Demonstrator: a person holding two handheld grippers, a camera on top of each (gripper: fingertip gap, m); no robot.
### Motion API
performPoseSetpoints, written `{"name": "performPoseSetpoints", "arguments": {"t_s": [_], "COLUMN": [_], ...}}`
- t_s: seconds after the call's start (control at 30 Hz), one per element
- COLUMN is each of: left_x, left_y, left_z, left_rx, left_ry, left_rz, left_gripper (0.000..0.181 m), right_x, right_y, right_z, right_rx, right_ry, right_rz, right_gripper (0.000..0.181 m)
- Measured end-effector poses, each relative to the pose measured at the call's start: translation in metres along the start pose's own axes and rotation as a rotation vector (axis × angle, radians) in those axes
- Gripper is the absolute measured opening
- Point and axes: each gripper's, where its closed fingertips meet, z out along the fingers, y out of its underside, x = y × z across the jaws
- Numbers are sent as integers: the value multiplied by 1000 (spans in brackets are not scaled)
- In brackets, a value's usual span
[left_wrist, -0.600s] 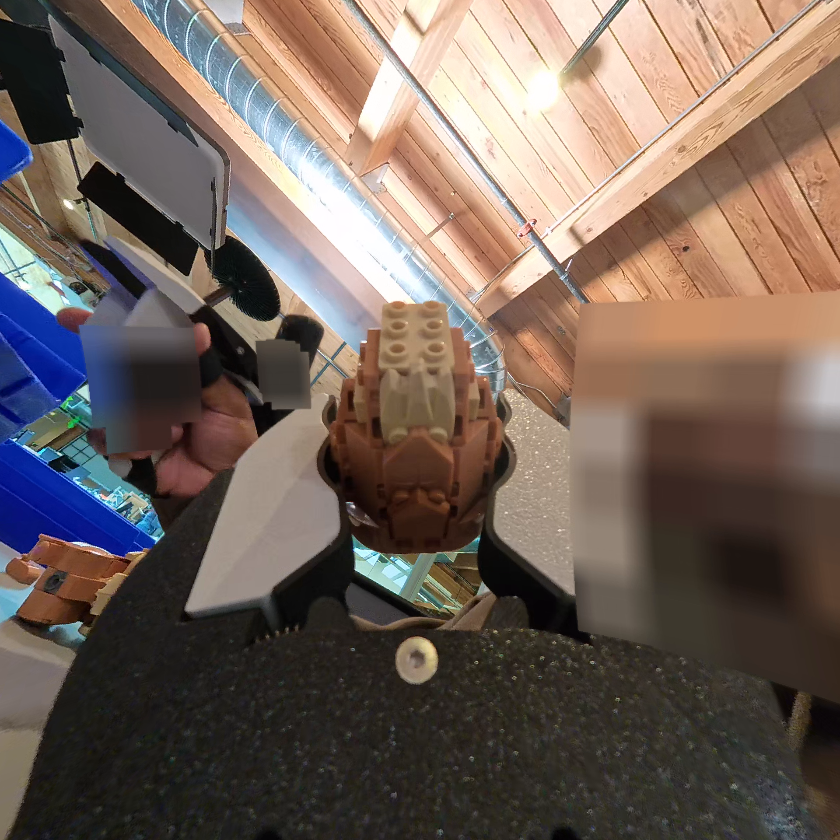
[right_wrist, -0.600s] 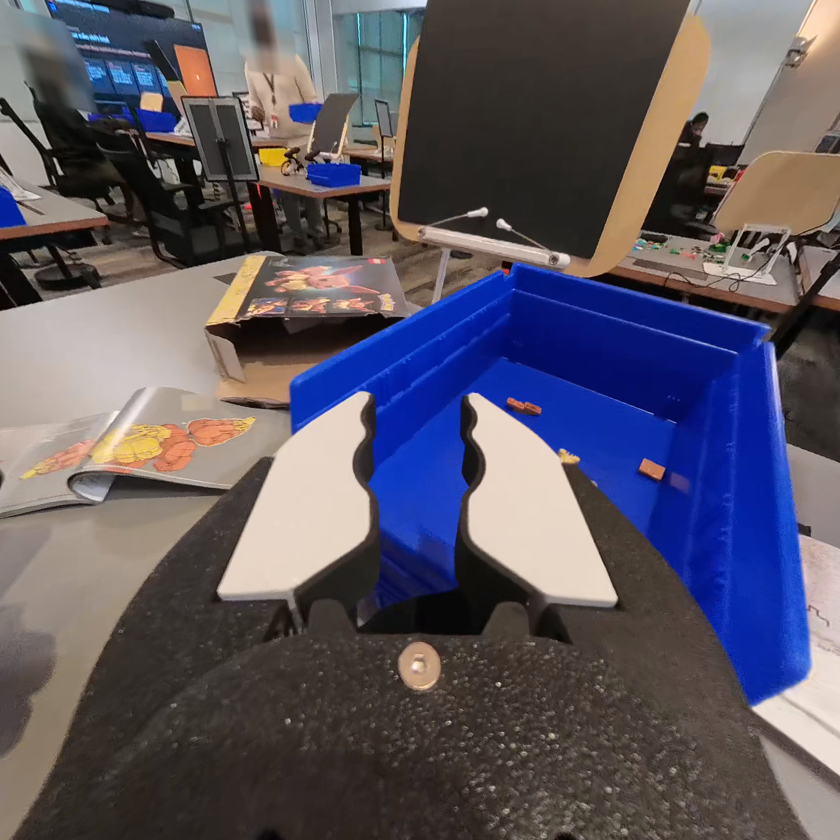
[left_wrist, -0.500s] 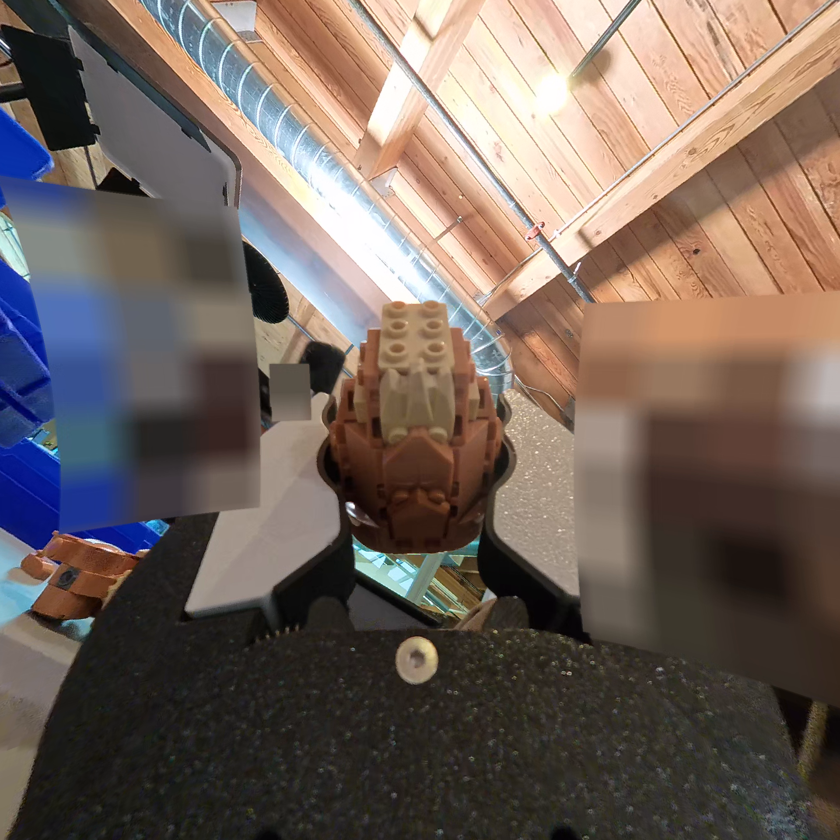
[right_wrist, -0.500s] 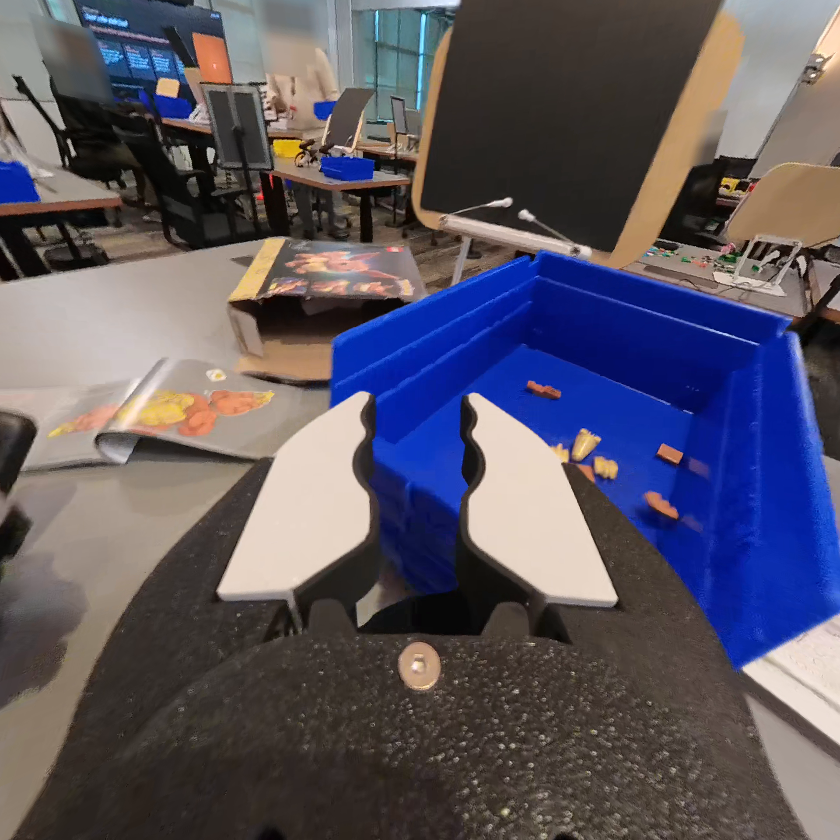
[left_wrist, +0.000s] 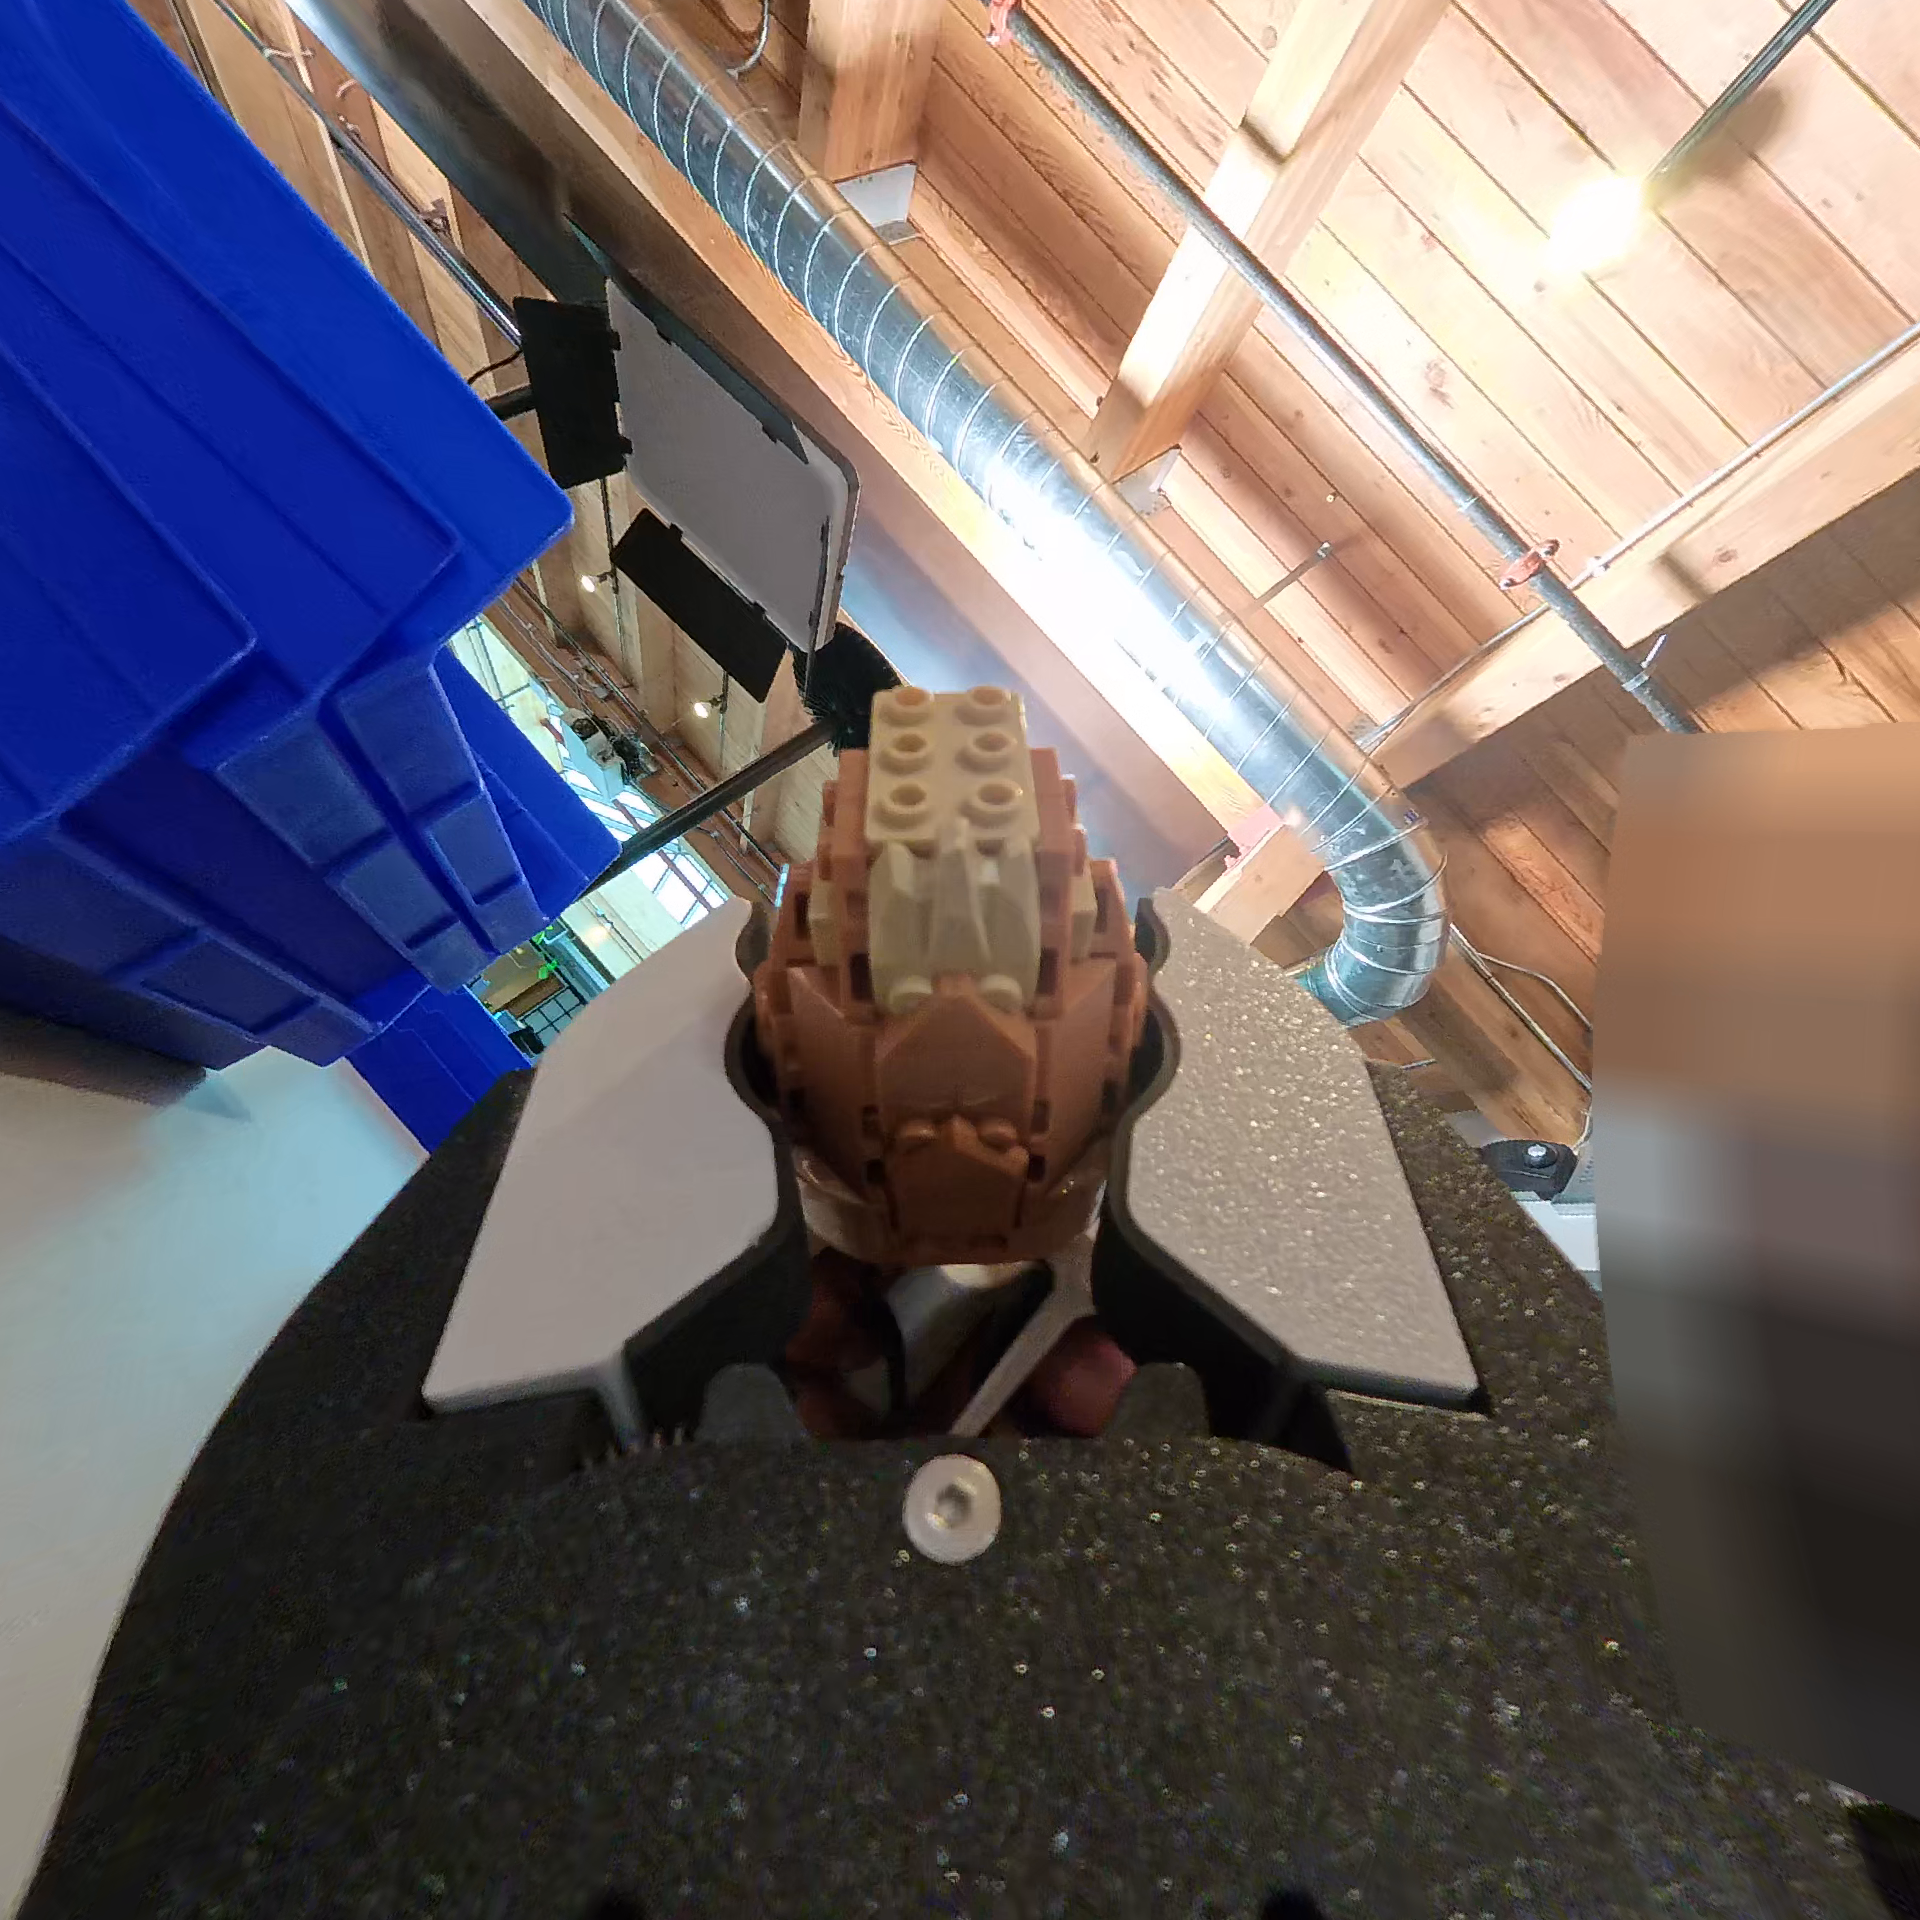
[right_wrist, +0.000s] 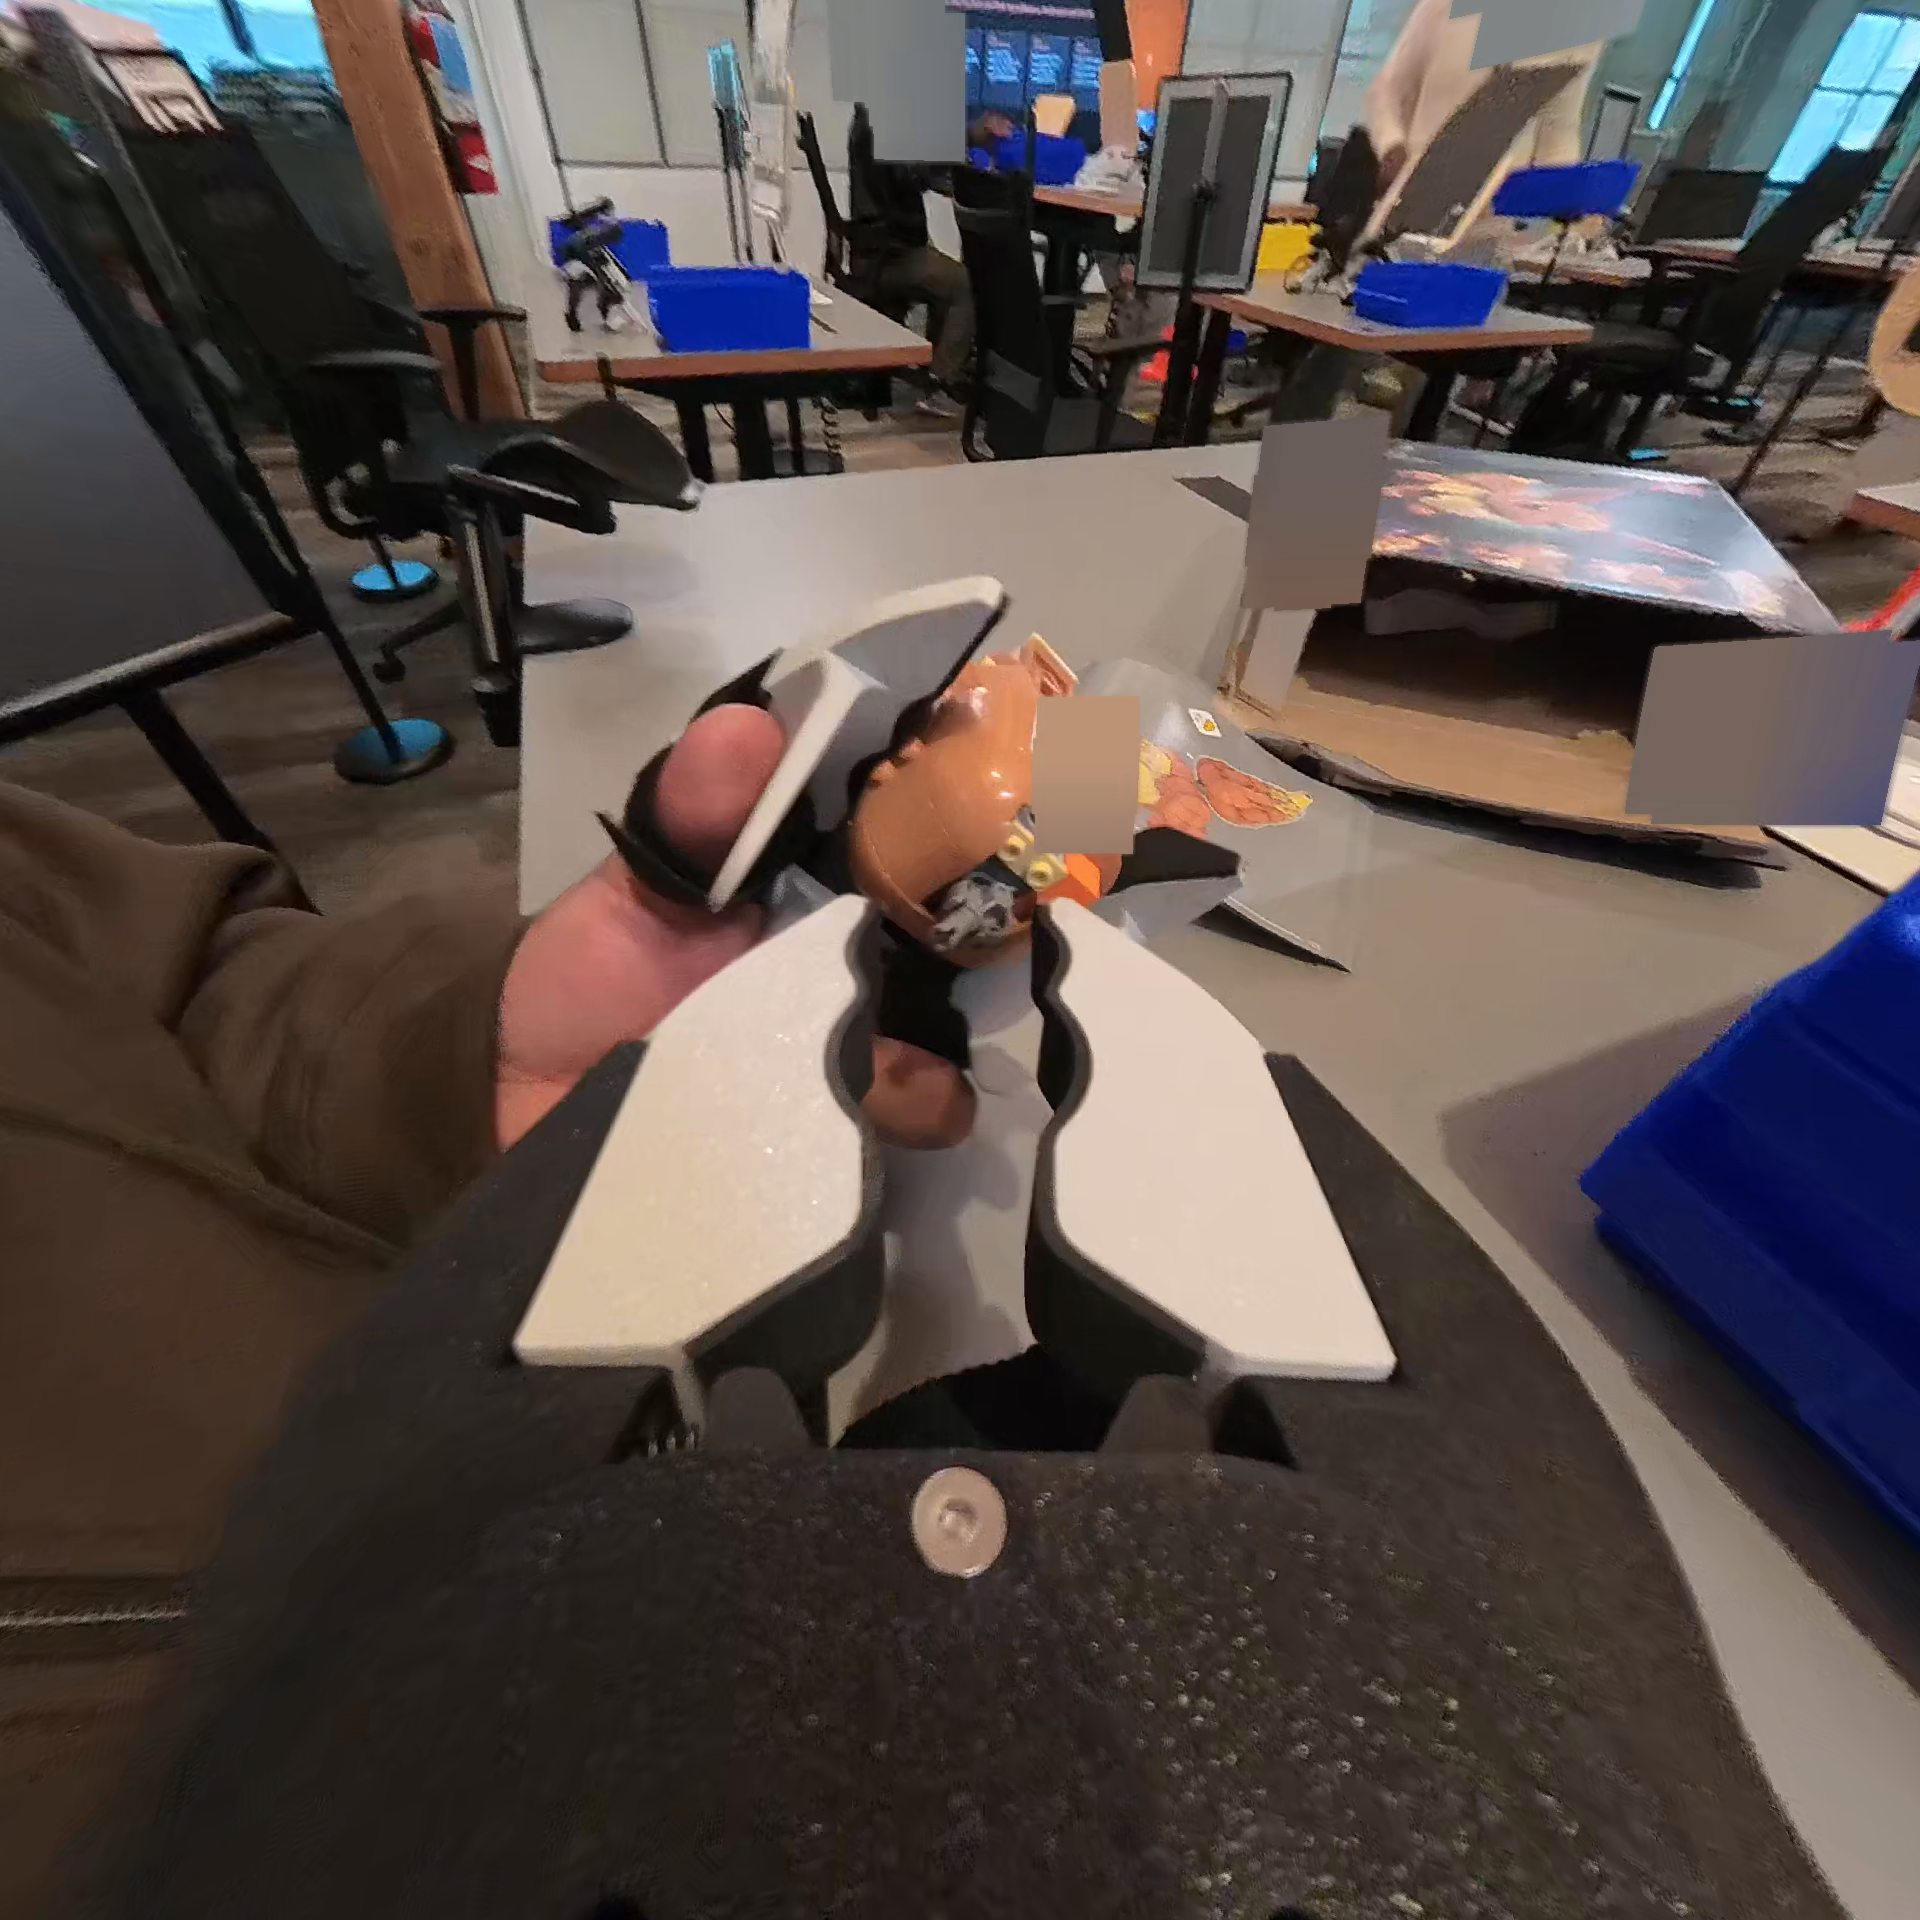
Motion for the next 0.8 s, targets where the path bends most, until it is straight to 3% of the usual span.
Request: {"name": "performPoseSetpoints", "arguments": {"t_s": [0.27, 0.53, 0.8], "left_x": [-2, 2, 3], "left_y": [3, 21, 21], "left_z": [1, 8, 9], "left_rx": [-14, -124, -125], "left_ry": [-22, -21, -14], "left_rz": [8, 40, 10], "left_gripper": [66, 67, 67], "right_x": [4, 8, 10], "right_y": [5, -1, -3], "right_z": [3, -14, -17], "right_rx": [-18, 6, 42], "right_ry": [5, 21, 18], "right_rz": [5, -160, -245], "right_gripper": [14, 10, 8]}}
